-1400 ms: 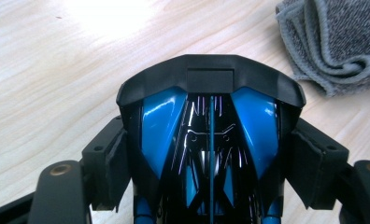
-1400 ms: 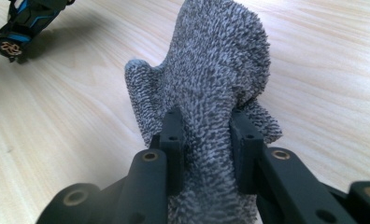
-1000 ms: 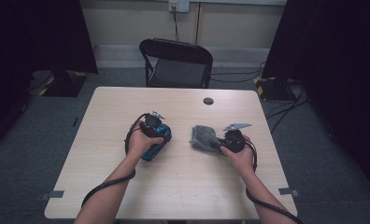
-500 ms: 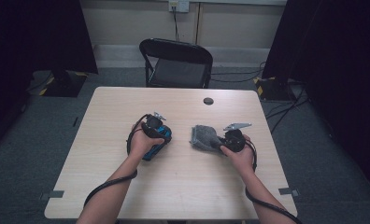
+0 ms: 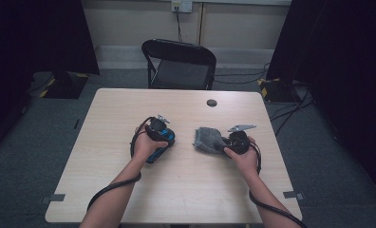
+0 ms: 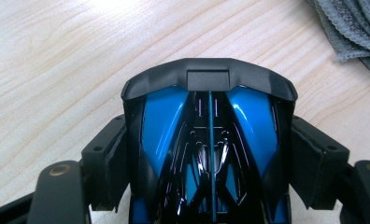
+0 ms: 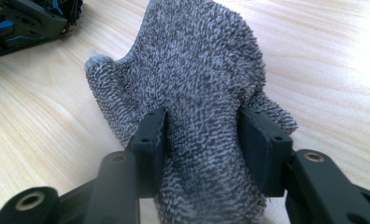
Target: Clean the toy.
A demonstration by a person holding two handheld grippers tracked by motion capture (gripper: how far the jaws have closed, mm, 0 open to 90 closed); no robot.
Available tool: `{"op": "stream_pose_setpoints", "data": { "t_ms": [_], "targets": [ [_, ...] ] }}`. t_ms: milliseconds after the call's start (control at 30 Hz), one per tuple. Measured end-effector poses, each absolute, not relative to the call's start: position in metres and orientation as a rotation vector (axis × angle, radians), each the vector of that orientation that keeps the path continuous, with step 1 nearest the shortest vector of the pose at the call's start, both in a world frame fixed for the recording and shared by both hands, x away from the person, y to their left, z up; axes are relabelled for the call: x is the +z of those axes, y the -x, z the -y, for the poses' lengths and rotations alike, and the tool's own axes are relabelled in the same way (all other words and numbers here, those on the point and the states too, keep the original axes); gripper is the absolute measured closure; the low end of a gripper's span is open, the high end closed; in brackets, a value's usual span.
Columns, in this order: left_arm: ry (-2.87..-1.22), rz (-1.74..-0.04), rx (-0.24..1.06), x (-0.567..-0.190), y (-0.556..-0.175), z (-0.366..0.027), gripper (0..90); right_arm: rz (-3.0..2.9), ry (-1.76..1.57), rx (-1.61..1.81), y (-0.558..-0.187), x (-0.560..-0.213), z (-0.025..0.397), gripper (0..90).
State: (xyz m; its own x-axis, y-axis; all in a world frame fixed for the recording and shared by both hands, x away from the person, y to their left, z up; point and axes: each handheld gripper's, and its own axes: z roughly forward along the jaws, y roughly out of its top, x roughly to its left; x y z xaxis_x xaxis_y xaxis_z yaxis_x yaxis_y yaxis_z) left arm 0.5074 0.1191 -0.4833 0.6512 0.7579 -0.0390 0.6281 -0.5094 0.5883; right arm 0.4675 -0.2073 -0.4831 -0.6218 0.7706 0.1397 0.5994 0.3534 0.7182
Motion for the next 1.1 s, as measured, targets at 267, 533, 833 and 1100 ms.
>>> {"op": "stream_pose_setpoints", "data": {
  "t_ms": [267, 533, 833, 1100],
  "targets": [
    [-2.305, -1.081, 0.298, -0.486, -0.508, -0.117, 24.9, -2.397, -1.231, 1.113, -0.467, -0.483, 0.207, 44.3],
    [-2.303, -1.076, 0.292, -0.486, -0.508, -0.119, 24.2, -2.399, -1.217, 1.098, -0.466, -0.481, 0.208, 32.0],
    [-2.295, -1.099, 0.275, -0.477, -0.507, -0.121, 22.2, -2.4, -1.181, 1.106, -0.463, -0.474, 0.207, 25.3],
    [-2.263, -1.054, 0.254, -0.456, -0.499, -0.127, 17.0, -2.389, -1.175, 1.147, -0.458, -0.464, 0.208, 19.0]
  ]
}}
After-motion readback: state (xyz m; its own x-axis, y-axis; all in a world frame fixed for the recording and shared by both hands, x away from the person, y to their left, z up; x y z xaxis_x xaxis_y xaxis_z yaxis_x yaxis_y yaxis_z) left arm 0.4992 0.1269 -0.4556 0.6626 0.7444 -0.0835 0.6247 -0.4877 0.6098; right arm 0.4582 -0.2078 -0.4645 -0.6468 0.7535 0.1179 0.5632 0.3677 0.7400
